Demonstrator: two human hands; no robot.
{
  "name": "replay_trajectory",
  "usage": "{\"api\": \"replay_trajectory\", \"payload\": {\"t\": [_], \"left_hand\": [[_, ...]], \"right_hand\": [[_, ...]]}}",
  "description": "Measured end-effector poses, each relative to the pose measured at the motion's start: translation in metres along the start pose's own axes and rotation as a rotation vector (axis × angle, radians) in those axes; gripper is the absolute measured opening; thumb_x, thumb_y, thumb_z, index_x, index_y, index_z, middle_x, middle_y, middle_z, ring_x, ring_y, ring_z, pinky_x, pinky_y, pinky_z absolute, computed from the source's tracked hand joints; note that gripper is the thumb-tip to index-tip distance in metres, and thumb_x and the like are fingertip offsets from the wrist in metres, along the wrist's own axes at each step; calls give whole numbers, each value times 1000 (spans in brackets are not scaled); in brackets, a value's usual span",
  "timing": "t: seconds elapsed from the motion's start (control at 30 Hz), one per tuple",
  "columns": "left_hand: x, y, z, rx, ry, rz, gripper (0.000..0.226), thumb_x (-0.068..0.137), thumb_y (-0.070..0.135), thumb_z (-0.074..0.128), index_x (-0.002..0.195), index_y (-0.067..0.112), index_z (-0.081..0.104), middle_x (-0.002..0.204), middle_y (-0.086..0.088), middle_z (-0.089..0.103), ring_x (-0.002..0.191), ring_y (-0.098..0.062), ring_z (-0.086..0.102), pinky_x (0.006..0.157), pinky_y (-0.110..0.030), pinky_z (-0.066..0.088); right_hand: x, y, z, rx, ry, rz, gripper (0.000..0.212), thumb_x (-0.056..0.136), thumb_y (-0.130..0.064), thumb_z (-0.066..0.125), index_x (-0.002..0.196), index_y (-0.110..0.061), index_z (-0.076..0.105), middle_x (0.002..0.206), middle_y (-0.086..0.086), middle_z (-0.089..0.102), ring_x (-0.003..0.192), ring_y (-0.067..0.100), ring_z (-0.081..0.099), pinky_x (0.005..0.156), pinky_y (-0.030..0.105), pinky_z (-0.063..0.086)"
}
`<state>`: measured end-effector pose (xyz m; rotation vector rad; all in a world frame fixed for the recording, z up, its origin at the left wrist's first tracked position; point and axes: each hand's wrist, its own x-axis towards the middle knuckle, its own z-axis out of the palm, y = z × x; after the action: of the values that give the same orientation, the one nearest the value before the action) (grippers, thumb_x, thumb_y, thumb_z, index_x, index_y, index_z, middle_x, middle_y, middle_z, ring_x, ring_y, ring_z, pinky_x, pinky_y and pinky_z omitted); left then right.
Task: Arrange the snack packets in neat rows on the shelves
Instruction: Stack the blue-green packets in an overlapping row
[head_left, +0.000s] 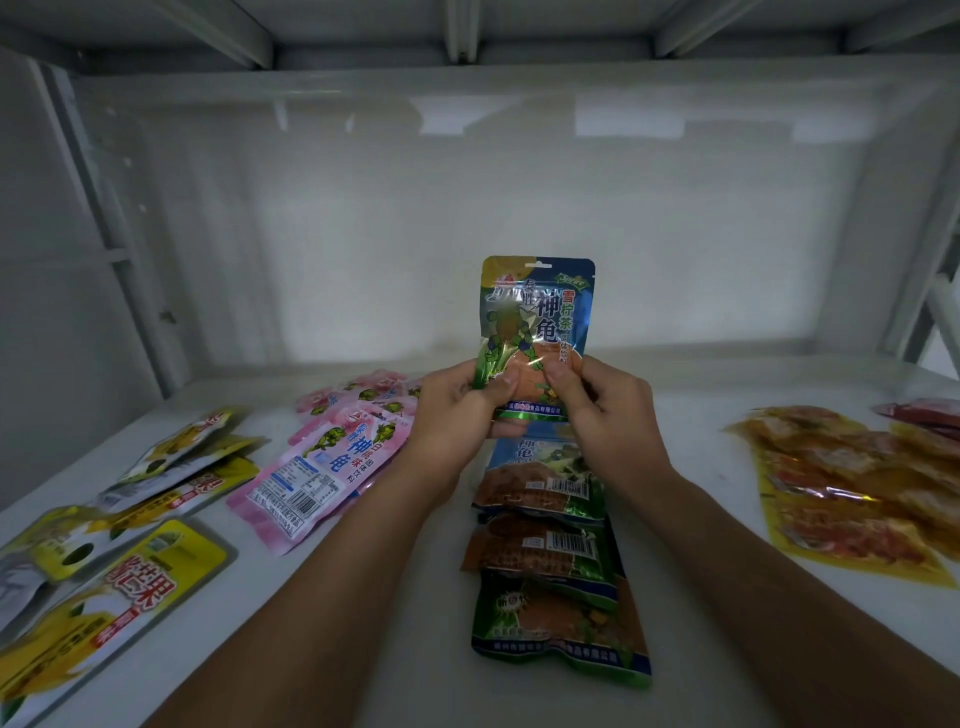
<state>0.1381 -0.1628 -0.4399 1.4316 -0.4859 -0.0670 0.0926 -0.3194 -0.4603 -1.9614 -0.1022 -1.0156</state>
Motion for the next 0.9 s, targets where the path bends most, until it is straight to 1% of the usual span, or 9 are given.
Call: {"api": "replay_trajectory", "payload": {"t": [0.1,0.2,0.33,0.43,0.5,0.57,0.63,0.77,0.9], "left_hand": [[1,4,-1,-45,28,-12,15,103,14,65,110,8,76,87,-4,79,68,-18,75,64,-26,62],[2,5,-3,-75,66,-43,14,101,16,67,110,10,77,91,-6,80,71,-15,75,65,-27,62],[2,5,-4,-174,23,-82,19,102,12,64,115,3,75,107,-12,80,93,-19,77,72,-28,62],[1,4,-2,-184,-11,-55,19,100,10,67,115,2,75,109,-13,79,99,-20,76,81,-28,61],[1,2,-1,-173,-10,-22,19,98,9,70,115,2,74,108,-12,80,98,-19,77,82,-26,61],[3,1,-1,-160,-12,-12,20,98,9,70,115,2,74,109,-11,80,99,-19,77,84,-28,62],[3,1,-1,-143,-27,-18,21,99,10,69,116,0,74,110,-11,79,100,-19,77,87,-31,63],[3,1,0,-89,-23,-16,16,99,8,68,113,3,75,106,-8,81,92,-16,78,78,-27,64],[4,2,0,-90,-11,-39,15,99,7,68,112,5,76,104,-10,81,93,-19,77,74,-24,61]], "right_hand": [[-1,0,1,5,-48,10,22,102,-37,64,98,-17,74,78,-3,72,73,17,67,64,33,51],[-2,-4,4,-10,-72,-20,16,100,-28,69,111,-20,76,83,-11,74,77,7,68,66,21,51],[-2,-8,4,-6,-67,-48,15,102,-24,67,90,-32,68,61,-16,60,60,-1,56,57,10,39],[0,-8,3,13,-73,-31,31,101,-25,68,76,-42,61,57,-19,60,54,4,52,54,14,37],[1,-7,3,43,-61,-18,30,98,-26,71,73,-40,63,57,-13,61,54,12,52,55,25,41],[2,-7,3,71,-42,-4,19,97,-27,73,80,-36,70,66,-5,68,65,24,62,62,33,49],[2,-6,3,107,-32,23,4,96,-27,74,96,-28,77,80,-4,76,77,18,70,71,34,55],[5,-7,2,224,-17,121,16,91,-14,78,107,-18,78,94,-6,79,92,14,74,85,39,62],[6,-5,2,265,-3,168,14,89,-10,80,102,-16,81,90,-1,80,88,20,76,86,45,63]]}}
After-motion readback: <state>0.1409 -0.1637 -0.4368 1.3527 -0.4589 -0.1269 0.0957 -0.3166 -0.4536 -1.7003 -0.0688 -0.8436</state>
